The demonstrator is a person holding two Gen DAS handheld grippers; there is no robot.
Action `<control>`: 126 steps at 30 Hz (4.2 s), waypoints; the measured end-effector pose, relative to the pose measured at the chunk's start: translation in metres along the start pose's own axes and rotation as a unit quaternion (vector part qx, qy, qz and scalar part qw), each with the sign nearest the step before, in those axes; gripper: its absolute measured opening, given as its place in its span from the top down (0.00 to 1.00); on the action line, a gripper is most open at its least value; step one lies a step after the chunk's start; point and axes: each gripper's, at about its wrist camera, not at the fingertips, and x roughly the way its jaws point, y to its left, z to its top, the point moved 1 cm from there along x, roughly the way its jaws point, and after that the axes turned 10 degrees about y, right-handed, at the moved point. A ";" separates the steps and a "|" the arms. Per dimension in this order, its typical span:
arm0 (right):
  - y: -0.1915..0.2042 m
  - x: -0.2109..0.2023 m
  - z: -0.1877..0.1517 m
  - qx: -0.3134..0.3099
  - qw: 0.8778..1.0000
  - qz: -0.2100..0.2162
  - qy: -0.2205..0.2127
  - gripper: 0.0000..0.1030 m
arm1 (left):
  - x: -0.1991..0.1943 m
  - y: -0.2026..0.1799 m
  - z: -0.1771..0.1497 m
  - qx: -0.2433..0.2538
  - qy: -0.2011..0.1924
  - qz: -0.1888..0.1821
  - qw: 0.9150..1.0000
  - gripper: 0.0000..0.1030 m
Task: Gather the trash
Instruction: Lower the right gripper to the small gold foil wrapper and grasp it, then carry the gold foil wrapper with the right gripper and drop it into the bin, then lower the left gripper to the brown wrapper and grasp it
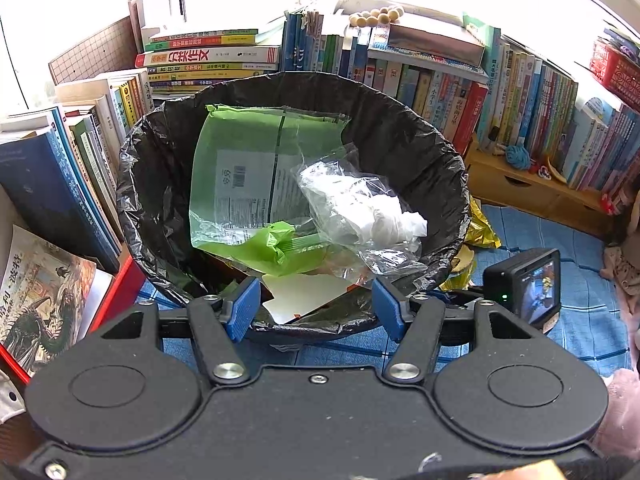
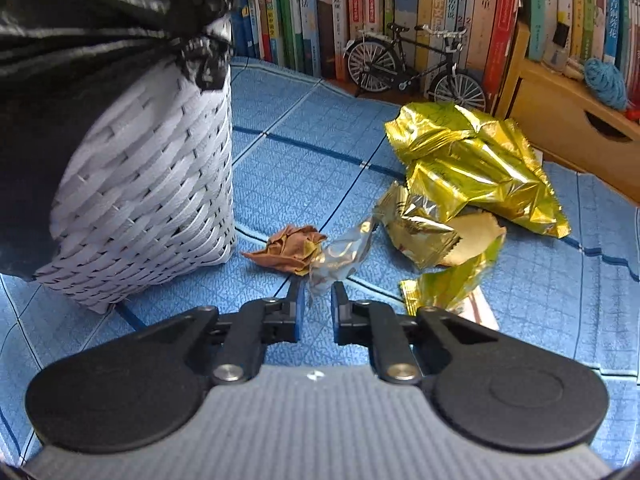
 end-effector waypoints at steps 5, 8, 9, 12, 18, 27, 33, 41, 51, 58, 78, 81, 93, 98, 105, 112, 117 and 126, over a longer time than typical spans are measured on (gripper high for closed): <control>-0.002 -0.010 -0.002 0.008 1.000 0.000 -0.013 0.83 | -0.001 0.000 -0.001 0.001 -0.002 0.000 1.000 0.42; -0.010 -0.014 -0.003 0.039 0.999 0.009 -0.026 0.68 | -0.001 -0.001 -0.001 0.004 -0.003 0.000 1.000 0.42; -0.014 -0.013 -0.002 0.053 0.998 0.018 -0.029 0.58 | -0.002 -0.001 -0.001 0.004 -0.003 -0.001 1.000 0.42; -0.023 -0.008 0.002 0.084 0.996 0.028 -0.028 0.56 | -0.002 -0.001 0.000 0.003 -0.003 0.000 1.000 0.42; -0.031 0.007 0.016 0.152 0.987 0.051 -0.027 0.56 | -0.001 -0.001 0.001 0.001 -0.001 -0.002 1.000 0.42; -0.035 0.031 0.039 0.224 0.974 0.028 -0.019 0.52 | 0.003 0.000 0.004 -0.002 0.006 -0.008 1.000 0.42; -0.041 0.035 0.043 0.244 0.969 0.020 0.016 0.88 | 0.004 0.000 0.005 -0.003 0.010 -0.008 1.000 0.42; -0.055 -0.035 0.038 0.232 0.970 0.067 -0.035 0.89 | 0.003 0.001 0.005 -0.003 0.008 -0.010 1.000 0.42; -0.026 -0.193 0.066 0.088 0.966 0.175 -0.170 0.88 | -0.008 0.002 -0.002 0.000 -0.004 -0.013 1.000 0.42; 0.018 -0.200 0.097 -0.007 0.962 0.234 -0.140 0.61 | -0.019 -0.001 -0.007 0.002 -0.013 -0.015 1.000 0.42; -0.071 -0.196 0.020 0.102 0.978 0.125 -0.133 0.29 | -0.034 -0.073 -0.054 0.077 -0.011 -0.073 0.994 0.41; -0.085 -0.191 -0.001 0.102 0.983 0.090 -0.125 0.28 | -0.013 -0.093 -0.063 0.056 -0.019 -0.081 0.995 0.41; -0.136 -0.154 -0.057 0.135 0.986 0.021 -0.099 0.27 | 0.129 -0.154 -0.054 0.023 -0.050 0.019 0.998 0.46; -0.148 -0.133 -0.066 0.125 0.987 0.013 -0.096 0.27 | 0.178 -0.165 -0.036 0.000 -0.051 0.058 0.997 0.46; -0.165 -0.099 -0.064 0.129 0.988 0.033 -0.079 0.27 | 0.219 -0.171 -0.016 -0.011 -0.064 0.106 0.992 0.44; -0.164 -0.077 -0.059 0.129 0.988 0.046 -0.071 0.27 | 0.242 -0.172 -0.013 -0.027 -0.034 0.099 0.994 0.49; -0.160 -0.069 -0.059 0.130 0.988 0.055 -0.066 0.27 | 0.250 -0.165 -0.012 -0.050 -0.023 0.102 0.993 0.54; -0.157 -0.067 -0.060 0.127 0.988 0.058 -0.063 0.27 | 0.253 -0.159 -0.009 -0.059 -0.017 0.112 0.992 0.58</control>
